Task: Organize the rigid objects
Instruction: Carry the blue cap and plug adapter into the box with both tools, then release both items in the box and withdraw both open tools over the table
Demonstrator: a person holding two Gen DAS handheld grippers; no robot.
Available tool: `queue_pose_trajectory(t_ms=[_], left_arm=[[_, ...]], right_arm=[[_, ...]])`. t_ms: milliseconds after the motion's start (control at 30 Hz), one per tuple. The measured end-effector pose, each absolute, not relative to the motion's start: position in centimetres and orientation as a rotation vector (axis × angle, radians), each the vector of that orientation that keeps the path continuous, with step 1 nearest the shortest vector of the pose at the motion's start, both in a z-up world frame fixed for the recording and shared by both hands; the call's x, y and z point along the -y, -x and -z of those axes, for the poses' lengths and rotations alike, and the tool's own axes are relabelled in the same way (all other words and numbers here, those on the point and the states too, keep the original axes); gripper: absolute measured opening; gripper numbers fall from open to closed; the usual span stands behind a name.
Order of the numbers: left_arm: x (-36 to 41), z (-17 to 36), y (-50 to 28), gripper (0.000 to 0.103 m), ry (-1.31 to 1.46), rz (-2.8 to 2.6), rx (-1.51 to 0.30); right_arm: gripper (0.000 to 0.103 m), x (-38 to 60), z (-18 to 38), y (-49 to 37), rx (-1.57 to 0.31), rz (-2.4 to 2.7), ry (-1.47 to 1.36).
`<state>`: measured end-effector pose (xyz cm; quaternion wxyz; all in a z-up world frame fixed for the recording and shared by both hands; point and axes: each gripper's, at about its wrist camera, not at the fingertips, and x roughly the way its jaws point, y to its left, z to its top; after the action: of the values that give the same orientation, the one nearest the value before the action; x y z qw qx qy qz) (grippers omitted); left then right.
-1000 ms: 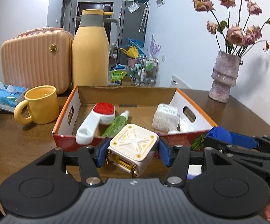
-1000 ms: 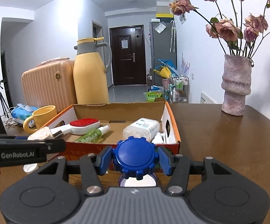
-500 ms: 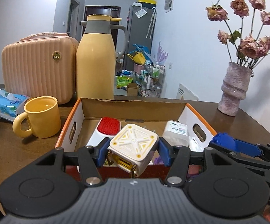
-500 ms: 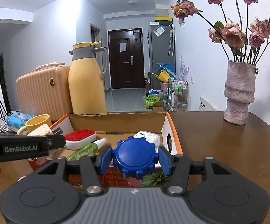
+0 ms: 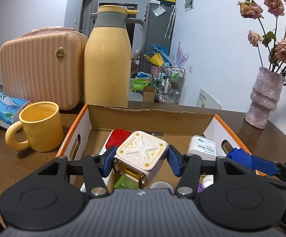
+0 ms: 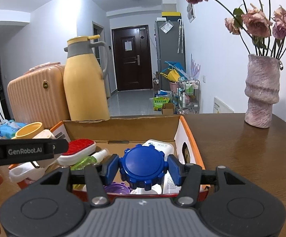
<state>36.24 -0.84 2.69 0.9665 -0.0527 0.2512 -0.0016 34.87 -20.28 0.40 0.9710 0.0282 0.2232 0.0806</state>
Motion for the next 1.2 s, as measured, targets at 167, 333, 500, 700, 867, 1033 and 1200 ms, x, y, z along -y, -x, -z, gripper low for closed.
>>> queue_pose_trajectory(t_ms=[167,333,500,700,867,1033,1200], left_arm=[[0.9,-2.1,-37.6,0.056,0.094,-0.005,-0.517],[1.2,-1.7,-38.7,0.056,0.073,-0.009,-0.523],[1.4,-1.4,-39.6,0.056,0.056,-0.009,-0.526],[1.7,-0.9,-40.1,0.056,0.032,-0.015,-0.537],[1.7,-0.7,-40.1,0.057,0.021,-0.018,-0.544],[1.1,-1.2,-39.6,0.08,0.051,-0.019,-0.515],[0.7,-1.8,-38.8,0.103,0.058,-0.054,-0.471]], right_arm=[[0.053,20.3,0.3,-36.2,-0.456,-0.161,-0.058],[0.053,19.8,1.0,-37.3,-0.459,-0.165,-0.035],[0.053,19.6,1.4,-37.9,-0.462,-0.167,-0.014],[0.053,19.4,1.9,-38.3,-0.479,-0.171,0.0],[0.053,19.4,1.9,-38.5,-0.497,-0.175,0.009],[0.077,19.4,2.0,-38.4,-0.51,-0.164,0.019],[0.103,19.8,1.6,-38.0,-0.471,-0.119,0.007]])
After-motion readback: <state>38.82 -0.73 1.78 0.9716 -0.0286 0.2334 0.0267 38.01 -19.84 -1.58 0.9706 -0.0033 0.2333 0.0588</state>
